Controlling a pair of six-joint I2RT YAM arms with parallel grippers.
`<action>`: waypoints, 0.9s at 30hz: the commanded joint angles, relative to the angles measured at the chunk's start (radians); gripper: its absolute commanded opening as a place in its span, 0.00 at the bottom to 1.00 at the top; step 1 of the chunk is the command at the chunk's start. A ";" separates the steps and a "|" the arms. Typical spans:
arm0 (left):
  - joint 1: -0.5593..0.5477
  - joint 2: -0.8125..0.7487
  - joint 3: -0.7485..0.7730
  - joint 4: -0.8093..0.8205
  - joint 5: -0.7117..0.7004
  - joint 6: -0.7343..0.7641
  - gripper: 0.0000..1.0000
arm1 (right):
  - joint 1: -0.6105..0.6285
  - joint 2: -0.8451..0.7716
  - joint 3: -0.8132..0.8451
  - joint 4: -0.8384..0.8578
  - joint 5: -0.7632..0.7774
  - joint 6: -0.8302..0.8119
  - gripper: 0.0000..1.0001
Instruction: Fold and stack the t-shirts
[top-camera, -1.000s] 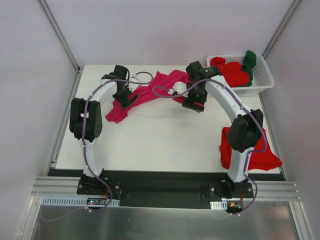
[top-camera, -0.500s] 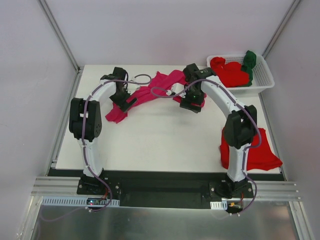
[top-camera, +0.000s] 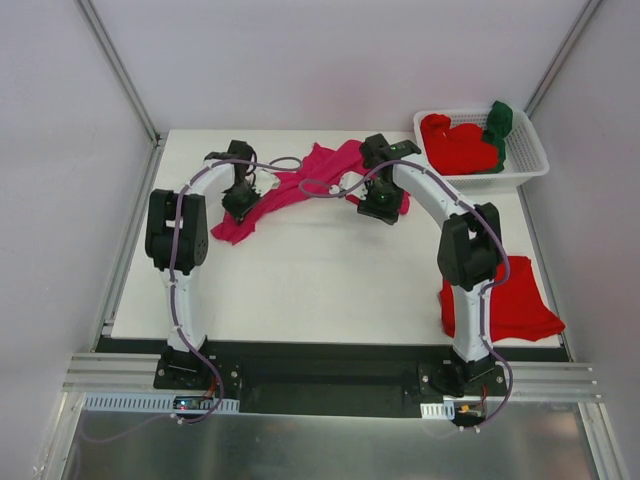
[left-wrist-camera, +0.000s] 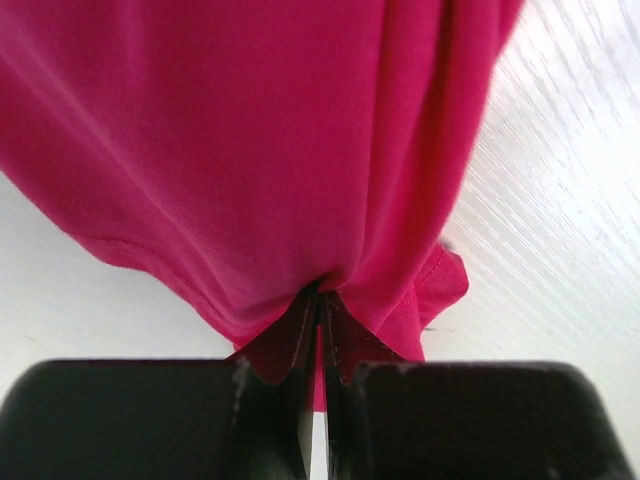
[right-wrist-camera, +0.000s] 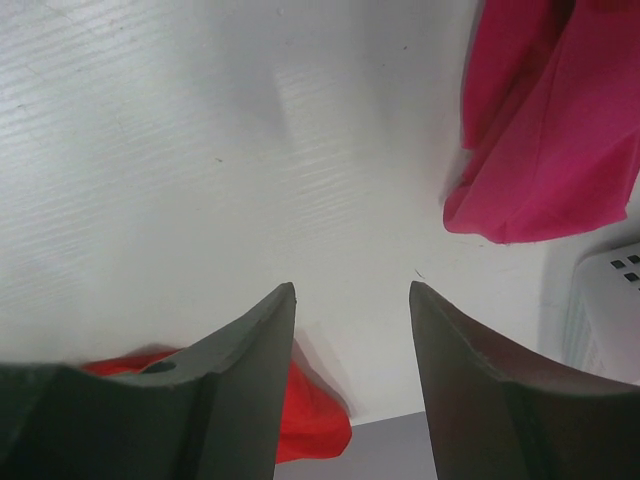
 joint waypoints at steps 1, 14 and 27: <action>0.013 0.005 0.111 -0.019 0.009 0.050 0.00 | 0.004 0.020 0.005 -0.005 -0.005 0.017 0.52; 0.027 -0.216 0.038 -0.003 -0.128 0.239 0.00 | 0.027 0.107 0.055 -0.034 0.003 0.010 0.57; 0.082 -0.466 -0.125 -0.007 -0.201 0.303 0.00 | 0.053 0.164 0.072 0.098 0.144 0.038 0.74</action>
